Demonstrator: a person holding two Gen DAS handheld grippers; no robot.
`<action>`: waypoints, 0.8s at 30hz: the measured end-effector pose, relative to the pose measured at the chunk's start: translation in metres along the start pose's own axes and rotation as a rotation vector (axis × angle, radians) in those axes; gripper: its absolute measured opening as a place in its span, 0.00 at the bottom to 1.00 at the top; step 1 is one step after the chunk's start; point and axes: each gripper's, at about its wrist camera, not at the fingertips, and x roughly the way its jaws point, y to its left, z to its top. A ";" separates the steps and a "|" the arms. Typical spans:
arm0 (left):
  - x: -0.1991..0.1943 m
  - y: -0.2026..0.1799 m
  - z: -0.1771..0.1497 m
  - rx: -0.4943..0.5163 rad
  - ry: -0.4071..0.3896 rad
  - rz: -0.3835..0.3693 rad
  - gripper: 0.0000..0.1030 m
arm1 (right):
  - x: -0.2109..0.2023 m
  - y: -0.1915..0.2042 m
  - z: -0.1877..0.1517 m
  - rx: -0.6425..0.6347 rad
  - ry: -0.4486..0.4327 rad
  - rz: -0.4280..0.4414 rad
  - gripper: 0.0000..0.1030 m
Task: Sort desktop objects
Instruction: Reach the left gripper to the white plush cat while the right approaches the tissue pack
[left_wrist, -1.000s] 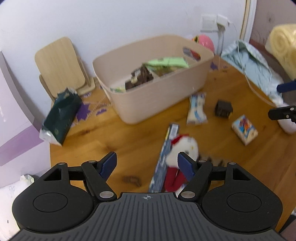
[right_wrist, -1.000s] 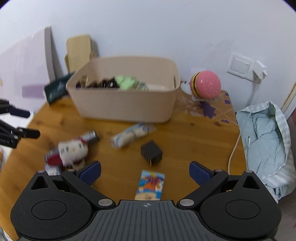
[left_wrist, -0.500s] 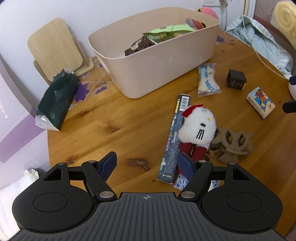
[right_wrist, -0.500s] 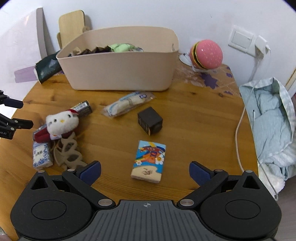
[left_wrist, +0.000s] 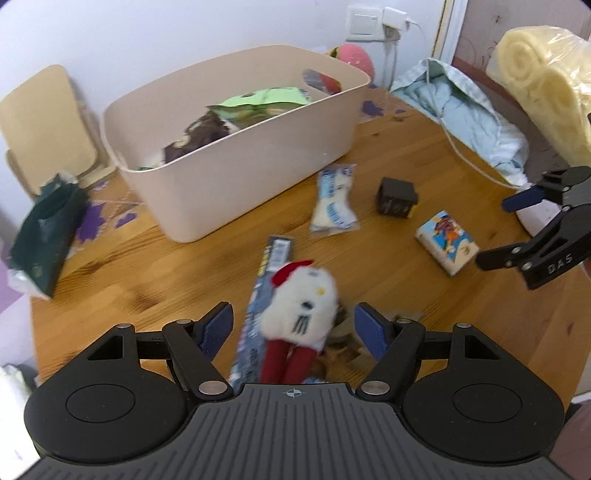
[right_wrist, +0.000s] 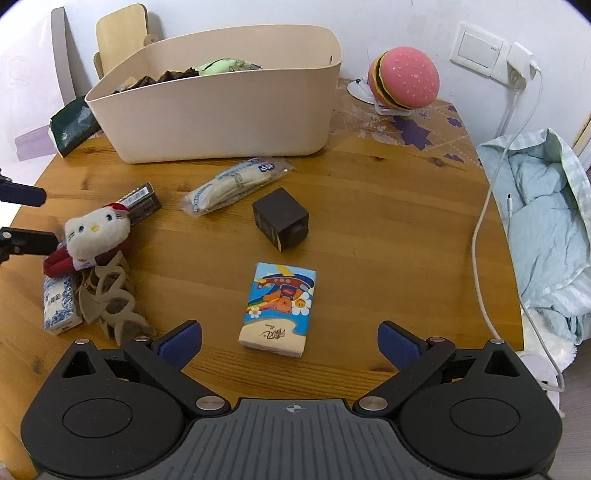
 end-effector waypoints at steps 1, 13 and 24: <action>0.004 -0.001 0.001 -0.001 0.003 -0.007 0.71 | 0.001 0.000 0.001 -0.001 -0.001 0.001 1.00; 0.039 -0.004 0.014 -0.008 0.070 -0.029 0.70 | 0.017 -0.003 0.012 0.017 -0.001 0.024 1.00; 0.057 0.009 0.011 -0.102 0.101 -0.023 0.55 | 0.039 0.000 0.017 0.019 0.054 0.019 0.85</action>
